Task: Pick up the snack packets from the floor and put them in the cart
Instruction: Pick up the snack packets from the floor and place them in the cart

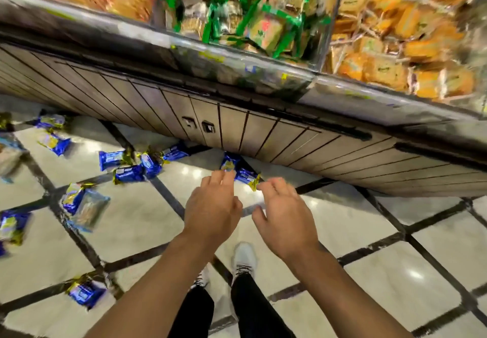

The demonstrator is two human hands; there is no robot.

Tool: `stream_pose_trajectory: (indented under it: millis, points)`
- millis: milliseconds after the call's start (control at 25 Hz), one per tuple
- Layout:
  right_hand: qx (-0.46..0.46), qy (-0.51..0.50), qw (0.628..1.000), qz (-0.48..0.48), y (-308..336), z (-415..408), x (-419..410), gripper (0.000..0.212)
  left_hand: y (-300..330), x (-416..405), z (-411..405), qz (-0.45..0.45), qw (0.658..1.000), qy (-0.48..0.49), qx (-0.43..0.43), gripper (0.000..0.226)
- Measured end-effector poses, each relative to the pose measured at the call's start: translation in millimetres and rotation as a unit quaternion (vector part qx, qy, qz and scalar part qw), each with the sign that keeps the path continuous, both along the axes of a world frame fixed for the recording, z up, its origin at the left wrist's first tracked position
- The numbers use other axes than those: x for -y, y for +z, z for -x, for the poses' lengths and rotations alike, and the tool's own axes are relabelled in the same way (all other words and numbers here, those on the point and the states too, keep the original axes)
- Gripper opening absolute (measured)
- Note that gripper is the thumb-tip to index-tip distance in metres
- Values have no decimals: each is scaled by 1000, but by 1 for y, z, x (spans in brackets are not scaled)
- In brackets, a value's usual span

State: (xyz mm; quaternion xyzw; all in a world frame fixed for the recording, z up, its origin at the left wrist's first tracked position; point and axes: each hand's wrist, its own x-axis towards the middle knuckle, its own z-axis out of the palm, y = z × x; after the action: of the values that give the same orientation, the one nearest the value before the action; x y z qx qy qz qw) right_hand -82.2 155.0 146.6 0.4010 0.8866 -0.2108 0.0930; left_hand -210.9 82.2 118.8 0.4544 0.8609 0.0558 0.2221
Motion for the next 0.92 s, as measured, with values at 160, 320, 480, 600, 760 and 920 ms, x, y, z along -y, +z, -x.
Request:
stream_pose_trajectory:
  millis: [160,320,480,600,760,920]
  points:
    - [2,6,1000,-6,-116,9,-21,33,-117,-19,9,-13,1000,-7,8,52]
    - [11,-7,1000,-8,-235,14,-36,37,-235,-37,34,4,1000,-2,9,48]
    - [26,-5,1000,-13,-337,24,-47,41,-338,-63,59,7,1000,-2,0,47]
    - [28,11,999,-37,-402,37,-58,48,-403,-83,69,27,999,-16,-20,51]
    - [30,20,998,-48,-475,51,-76,59,-476,-99,71,49,996,-45,-65,59]
    - [69,43,996,-43,-522,56,-92,69,-537,-100,76,26,996,-49,-73,81]
